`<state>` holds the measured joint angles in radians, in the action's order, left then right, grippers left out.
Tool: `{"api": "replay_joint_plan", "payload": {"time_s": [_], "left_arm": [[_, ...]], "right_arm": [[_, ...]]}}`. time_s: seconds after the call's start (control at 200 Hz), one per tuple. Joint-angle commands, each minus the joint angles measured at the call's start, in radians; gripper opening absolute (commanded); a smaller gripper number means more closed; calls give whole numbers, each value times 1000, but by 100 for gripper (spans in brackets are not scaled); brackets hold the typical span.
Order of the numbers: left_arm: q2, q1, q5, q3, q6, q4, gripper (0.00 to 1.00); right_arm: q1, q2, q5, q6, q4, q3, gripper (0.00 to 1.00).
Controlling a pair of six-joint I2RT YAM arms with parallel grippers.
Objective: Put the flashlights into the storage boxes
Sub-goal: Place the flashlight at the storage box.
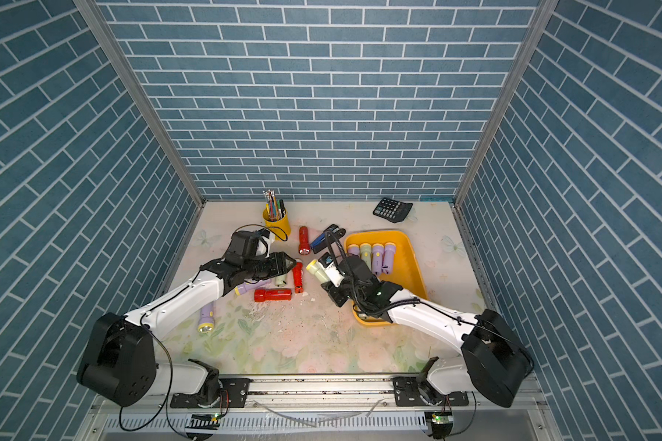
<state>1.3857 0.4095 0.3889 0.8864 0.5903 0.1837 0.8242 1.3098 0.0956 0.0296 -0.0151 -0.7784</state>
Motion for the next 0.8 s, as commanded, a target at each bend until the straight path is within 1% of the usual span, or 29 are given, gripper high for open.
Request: {"api": "replay_joint_plan", "payload": {"time_s": [0.0, 0.19, 0.285, 0.395, 0.47, 0.56, 0.665, 0.795], "left_arm": [[27, 57, -30, 41, -14, -46, 66], [92, 147, -20, 65, -35, -117, 65], [116, 191, -15, 78, -82, -156, 65], [130, 239, -15, 96, -149, -181, 65], [141, 260, -7, 100, -174, -204, 65], [159, 272, 3, 97, -181, -234, 65], [184, 282, 4, 100, -179, -252, 65], [208, 303, 2, 115, -187, -250, 65]], "right_arm": [[-81, -70, 102, 94, 29, 38, 19], [-245, -160, 175, 188, 105, 58, 19], [-334, -189, 196, 245, 143, 70, 18], [-435, -199, 255, 306, 179, 79, 18], [-504, -180, 295, 345, 229, 69, 19], [-578, -113, 358, 358, 330, 24, 19], [-619, -34, 421, 345, 405, -18, 17], [-635, 7, 411, 346, 459, -44, 16]]}}
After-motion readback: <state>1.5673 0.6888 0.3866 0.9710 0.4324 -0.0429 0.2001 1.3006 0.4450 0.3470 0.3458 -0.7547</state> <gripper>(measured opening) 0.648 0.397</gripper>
